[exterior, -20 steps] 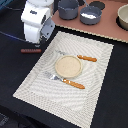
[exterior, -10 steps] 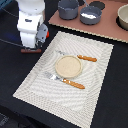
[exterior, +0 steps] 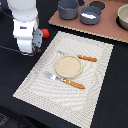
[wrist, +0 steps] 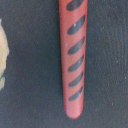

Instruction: Place the fish, sausage, and tomato into the frying pan.

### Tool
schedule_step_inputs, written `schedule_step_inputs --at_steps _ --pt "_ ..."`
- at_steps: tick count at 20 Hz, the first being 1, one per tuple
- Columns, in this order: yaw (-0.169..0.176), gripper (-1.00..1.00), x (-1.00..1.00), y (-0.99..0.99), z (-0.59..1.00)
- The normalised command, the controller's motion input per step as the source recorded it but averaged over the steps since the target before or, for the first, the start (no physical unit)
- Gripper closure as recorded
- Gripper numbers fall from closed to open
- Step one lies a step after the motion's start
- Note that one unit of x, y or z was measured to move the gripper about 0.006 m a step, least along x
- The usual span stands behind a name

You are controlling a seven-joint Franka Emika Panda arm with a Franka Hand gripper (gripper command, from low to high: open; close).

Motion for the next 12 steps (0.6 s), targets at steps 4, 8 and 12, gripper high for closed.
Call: schedule_step_inputs --at_steps 4,8,12 --pt "0.064 -1.00 -0.44 -0.10 -0.53" --pt "0.074 1.00 -0.47 -0.15 -0.45" --pt "0.079 1.00 -0.37 -0.12 -0.37"
